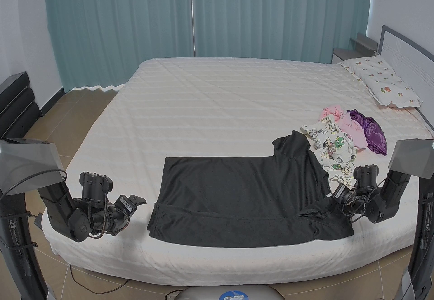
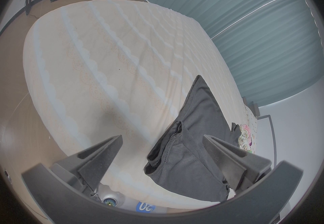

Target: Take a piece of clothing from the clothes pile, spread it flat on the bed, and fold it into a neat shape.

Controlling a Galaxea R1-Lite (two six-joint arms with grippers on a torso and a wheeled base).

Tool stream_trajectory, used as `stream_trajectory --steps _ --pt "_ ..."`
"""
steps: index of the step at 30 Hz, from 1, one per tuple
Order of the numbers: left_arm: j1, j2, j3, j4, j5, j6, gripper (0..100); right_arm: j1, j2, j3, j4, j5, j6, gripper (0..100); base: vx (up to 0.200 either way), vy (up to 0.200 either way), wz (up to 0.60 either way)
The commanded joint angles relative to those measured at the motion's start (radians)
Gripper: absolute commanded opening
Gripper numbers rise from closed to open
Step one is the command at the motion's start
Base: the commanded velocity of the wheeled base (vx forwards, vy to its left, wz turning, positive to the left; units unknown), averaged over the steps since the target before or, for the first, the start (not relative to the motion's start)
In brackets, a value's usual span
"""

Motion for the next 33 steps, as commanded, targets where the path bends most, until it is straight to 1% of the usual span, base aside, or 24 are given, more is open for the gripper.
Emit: stream_trajectory --steps 1,3,4,6,7,8,9,10,11,16,18,19,21,24,26,28,33 --pt "0.0 0.001 0.0 0.0 0.001 0.0 100 0.009 -0.104 0.056 0.02 0.002 -0.006 0 0.0 0.0 0.0" --pt "0.0 0.001 0.0 0.0 0.0 0.0 100 0.011 -0.106 0.058 0.021 0.002 -0.004 0 0.0 0.0 0.0" --pt "0.0 0.001 0.0 0.0 0.0 0.0 100 0.022 -0.159 0.079 0.059 0.008 -0.004 0 0.0 0.0 0.0" --pt "0.0 0.001 0.0 0.0 0.0 0.0 100 0.022 -0.178 0.079 0.076 0.012 -0.006 0 0.0 0.0 0.0" --pt "0.0 0.001 0.0 0.0 0.001 0.0 100 0.025 -0.219 0.076 0.119 0.013 -0.004 0 0.0 0.0 0.0" --pt "0.0 0.001 0.0 0.0 0.001 0.0 100 0.025 -0.219 0.076 0.119 0.013 -0.004 0 0.0 0.0 0.0" --pt "0.0 0.001 0.0 0.0 0.0 0.0 100 0.036 -0.258 0.072 0.17 0.013 -0.004 0 0.0 0.0 0.0" --pt "0.0 0.001 0.0 0.0 0.0 0.0 100 0.036 -0.267 0.07 0.185 0.013 -0.004 0 0.0 0.0 0.0" --pt "0.0 0.001 0.0 0.0 0.0 0.0 100 0.039 -0.301 0.064 0.251 0.015 -0.003 0 0.0 0.0 0.0" --pt "0.0 0.001 0.0 0.0 0.0 0.0 100 0.065 -0.376 0.026 0.391 0.028 0.019 0 0.0 0.0 0.0" --pt "0.0 0.001 0.0 0.0 0.0 0.0 100 0.079 -0.403 -0.011 0.472 0.028 0.039 0 0.0 0.0 0.0" --pt "0.0 0.001 0.0 0.0 0.0 0.0 100 0.08 -0.405 -0.016 0.48 0.028 0.042 0 0.0 0.0 0.0" --pt "0.0 0.001 -0.001 0.0 0.001 0.0 100 0.088 -0.428 -0.056 0.549 0.028 0.073 0 0.0 0.0 0.0" --pt "0.0 0.001 -0.001 0.0 0.0 0.0 100 0.089 -0.436 -0.068 0.58 0.027 0.08 0 0.0 0.0 0.0" --pt "0.0 0.001 -0.001 0.0 0.0 0.0 100 0.097 -0.455 -0.082 0.638 0.027 0.093 0 0.0 0.0 0.0" --pt "0.0 0.001 -0.001 0.0 0.0 0.0 100 0.097 -0.475 -0.082 0.667 0.028 0.103 0 0.0 0.0 0.0" --pt "0.0 0.001 -0.001 0.0 0.0 0.0 100 0.094 -0.498 -0.066 0.73 0.027 0.105 0 0.0 0.0 0.0"
